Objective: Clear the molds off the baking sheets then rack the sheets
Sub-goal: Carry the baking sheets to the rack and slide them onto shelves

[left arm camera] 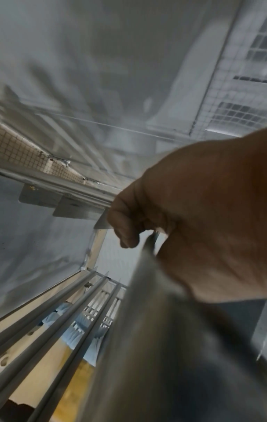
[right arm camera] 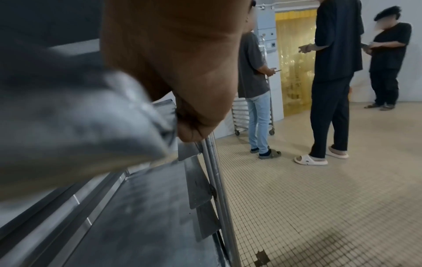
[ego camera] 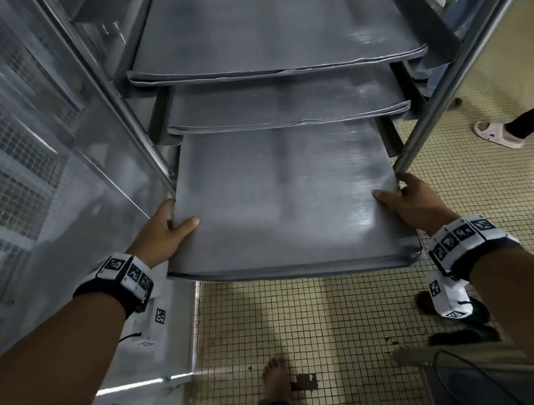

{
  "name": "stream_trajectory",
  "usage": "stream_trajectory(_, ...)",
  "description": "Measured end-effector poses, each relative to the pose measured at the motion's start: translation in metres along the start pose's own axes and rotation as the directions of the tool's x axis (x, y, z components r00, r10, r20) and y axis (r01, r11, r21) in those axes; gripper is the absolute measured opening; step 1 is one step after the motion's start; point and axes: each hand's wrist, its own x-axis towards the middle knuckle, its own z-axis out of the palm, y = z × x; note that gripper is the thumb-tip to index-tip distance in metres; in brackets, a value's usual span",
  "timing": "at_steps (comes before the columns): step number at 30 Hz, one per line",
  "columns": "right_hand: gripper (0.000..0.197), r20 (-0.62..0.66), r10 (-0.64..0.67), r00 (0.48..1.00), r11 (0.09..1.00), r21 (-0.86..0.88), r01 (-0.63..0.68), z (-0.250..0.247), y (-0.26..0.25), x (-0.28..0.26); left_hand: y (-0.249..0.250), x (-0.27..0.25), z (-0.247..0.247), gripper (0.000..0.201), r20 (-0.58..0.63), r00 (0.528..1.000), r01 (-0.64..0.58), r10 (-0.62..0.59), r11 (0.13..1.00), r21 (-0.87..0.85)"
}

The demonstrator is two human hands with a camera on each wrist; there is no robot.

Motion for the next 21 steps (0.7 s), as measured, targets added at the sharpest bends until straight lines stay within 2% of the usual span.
stream_trajectory(2, 0.084, -0.029, -0.032, 0.999, 0.993, -0.111, 0.028, 0.0, -0.002, -0.014, 0.002, -0.017, -0.002, 0.077, -0.045, 0.999, -0.019, 0.028, 0.982, 0.188)
stream_trajectory(4, 0.078, -0.071, -0.102, 0.992, 0.959, -0.271, 0.08, 0.005, -0.009, -0.032, 0.011, -0.033, 0.003, 0.086, -0.101, 0.991, -0.036, 0.086, 0.906, 0.422)
stream_trajectory(5, 0.078, -0.06, -0.162, 0.985, 0.926, -0.355, 0.13, 0.009, -0.014, -0.045, 0.021, -0.044, 0.009, 0.091, -0.088, 0.989, -0.057, 0.118, 0.858, 0.511)
stream_trajectory(8, 0.078, 0.108, -0.271, 0.957, 0.839, -0.462, 0.29, 0.029, -0.032, -0.077, 0.053, -0.068, 0.036, 0.106, 0.097, 0.977, -0.206, 0.19, 0.724, 0.658)
stream_trajectory(10, 0.076, 0.196, -0.357, 0.914, 0.777, -0.481, 0.406, 0.047, -0.043, -0.095, 0.069, -0.079, 0.058, 0.118, 0.26, 0.95, -0.306, 0.171, 0.662, 0.684)
stream_trajectory(11, 0.078, 0.229, -0.397, 0.889, 0.74, -0.493, 0.458, 0.054, -0.045, -0.101, 0.074, -0.082, 0.068, 0.118, 0.318, 0.934, -0.345, 0.161, 0.638, 0.689)
stream_trajectory(13, 0.089, 0.305, -0.421, 0.854, 0.689, -0.506, 0.519, 0.065, -0.044, -0.111, 0.081, -0.087, 0.082, 0.101, 0.369, 0.915, -0.386, 0.163, 0.62, 0.683)
stream_trajectory(15, 0.09, 0.336, -0.442, 0.832, 0.667, -0.498, 0.555, 0.069, -0.038, -0.116, 0.082, -0.089, 0.09, 0.083, 0.379, 0.907, -0.406, 0.183, 0.62, 0.672)
stream_trajectory(21, 0.062, 0.305, -0.541, 0.784, 0.64, -0.456, 0.619, 0.069, -0.029, -0.118, 0.079, -0.093, 0.097, 0.055, 0.391, 0.891, -0.448, 0.231, 0.596, 0.667)
